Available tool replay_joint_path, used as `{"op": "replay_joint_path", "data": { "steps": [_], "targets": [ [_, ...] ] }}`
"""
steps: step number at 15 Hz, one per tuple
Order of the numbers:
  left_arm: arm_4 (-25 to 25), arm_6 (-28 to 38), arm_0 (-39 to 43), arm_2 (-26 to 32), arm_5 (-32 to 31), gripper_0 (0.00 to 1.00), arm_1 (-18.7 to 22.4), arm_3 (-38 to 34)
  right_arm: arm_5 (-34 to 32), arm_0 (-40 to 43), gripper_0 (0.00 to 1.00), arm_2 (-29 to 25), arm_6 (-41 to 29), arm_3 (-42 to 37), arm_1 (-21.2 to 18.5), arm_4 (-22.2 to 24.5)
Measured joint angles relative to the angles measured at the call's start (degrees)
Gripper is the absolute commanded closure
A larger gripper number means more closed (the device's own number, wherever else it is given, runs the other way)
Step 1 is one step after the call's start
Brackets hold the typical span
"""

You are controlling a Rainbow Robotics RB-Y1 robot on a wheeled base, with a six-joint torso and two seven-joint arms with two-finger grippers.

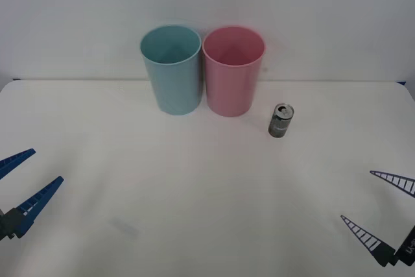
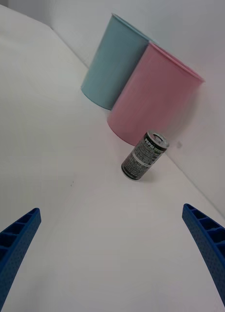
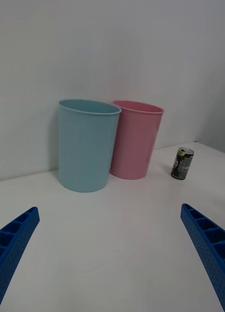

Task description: Grasp the object on the table and drop it into the matching bin: aluminum can to the light blue bin, PET bottle to the pink bin.

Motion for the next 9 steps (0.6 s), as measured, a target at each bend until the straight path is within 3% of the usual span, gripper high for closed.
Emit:
{"op": "replay_joint_path", "data": {
  "steps": [9],
  "targets": [
    [0.0, 0.0, 0.0, 0.0, 0.0, 0.00, 0.0, 0.0, 1.0, -0.5, 0.00, 0.1, 0.4, 0.0, 0.0, 0.1]
  ]
}}
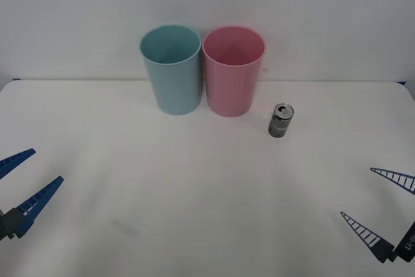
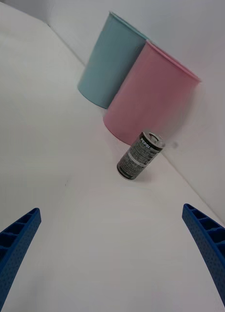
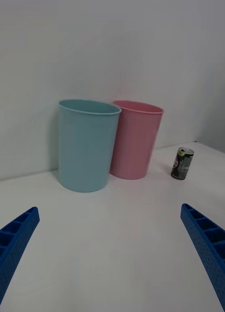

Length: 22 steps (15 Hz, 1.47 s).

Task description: Grasp the object on the table and drop it into the matching bin: aluminum can to the light blue bin, PET bottle to the pink bin.

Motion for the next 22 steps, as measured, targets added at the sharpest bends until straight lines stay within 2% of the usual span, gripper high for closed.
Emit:
{"op": "replay_joint_path", "data": {
  "steps": [6, 12, 19, 22],
  "targets": [
    [0.0, 0.0, 0.0, 0.0, 0.0, 0.00, 0.0, 0.0, 0.4, 1.1, 0.00, -0.2, -3.6, -2.4, -0.8, 0.0],
    [0.0, 0.0, 0.0, 0.0, 0.0, 0.00, 0.0, 0.0, 1.0, 6.2, 0.00, -2.2, -20.2, -9.0, -1.9, 0.0],
    [0.0, 0.0, 0.0, 0.0, 0.0, 0.00, 0.0, 0.0, 0.0, 6.1, 0.00, -3.7, -43.0, -9.5, -1.9, 0.8],
    [0.0, 0.0, 0.0, 0.0, 0.0, 0.00, 0.0, 0.0, -0.8, 5.5, 0.00, -3.7, -49.2, -9.6, -1.8, -1.8]
  ]
}}
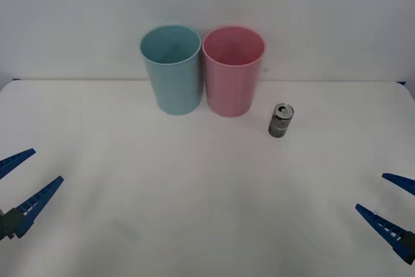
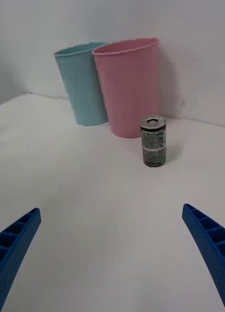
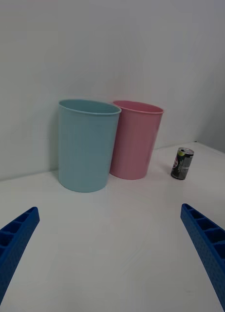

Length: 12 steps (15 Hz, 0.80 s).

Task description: Grasp the object on the table and drop it into the matching bin: aluminum can to the light blue bin, PET bottle to the pink bin.

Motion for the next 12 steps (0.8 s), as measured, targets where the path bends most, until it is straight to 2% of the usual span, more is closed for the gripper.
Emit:
{"op": "replay_joint_path", "data": {
  "steps": [3, 12],
  "targets": [
    [0.0, 0.0, 0.0, 0.0, 0.0, 0.00, 0.0, 0.0, -0.2, -0.3, 0.00, -0.3, -0.2, 0.0, 0.3, -2.4],
    [0.0, 0.0, 0.0, 0.0, 0.0, 0.00, 0.0, 0.0, -0.7, -0.9, 0.00, -0.7, 0.1, 0.0, 0.7, -2.4]
  ]
}}
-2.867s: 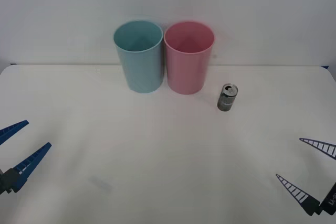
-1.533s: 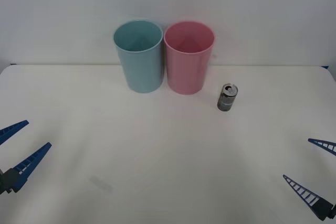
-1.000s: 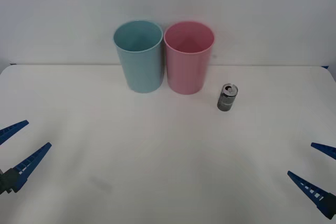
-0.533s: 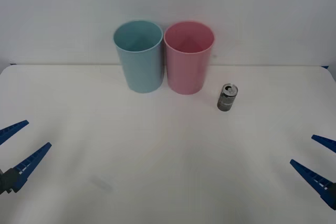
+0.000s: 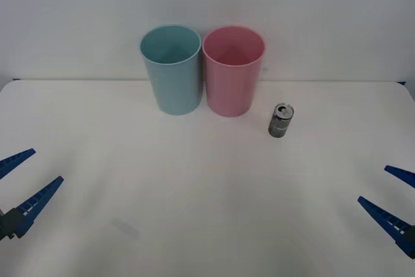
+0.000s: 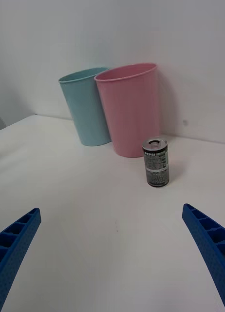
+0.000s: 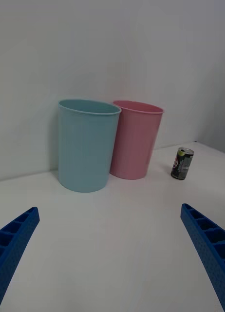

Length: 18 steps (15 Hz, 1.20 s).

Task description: Grasp the object on the table and drop it into the matching bin: aluminum can to the light blue bin, PET bottle to the pink bin.

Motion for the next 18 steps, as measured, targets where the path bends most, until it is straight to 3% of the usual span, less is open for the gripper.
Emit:
{"op": "replay_joint_path", "data": {
  "steps": [4, 8, 12, 18],
  "targets": [
    [0.0, 0.0, 0.0, 0.0, 0.0, 0.00, 0.0, 0.0, 3.1, -1.3, 0.00, 2.1, 0.6, 1.2, 0.0, 2.2],
    [0.0, 0.0, 0.0, 0.0, 0.0, 0.00, 0.0, 0.0, 5.3, -5.8, 0.00, 5.4, 2.1, 7.4, 0.7, 2.9],
    [0.0, 0.0, 0.0, 0.0, 0.0, 0.00, 0.0, 0.0, 7.6, -12.2, 0.00, 6.1, 3.5, 12.8, 5.5, 9.2],
    [0.0, 0.0, 0.0, 0.0, 0.0, 0.00, 0.0, 0.0, 18.9, -16.1, 0.00, 11.6, 5.3, 15.1, 7.2, 12.3]
  ]
}}
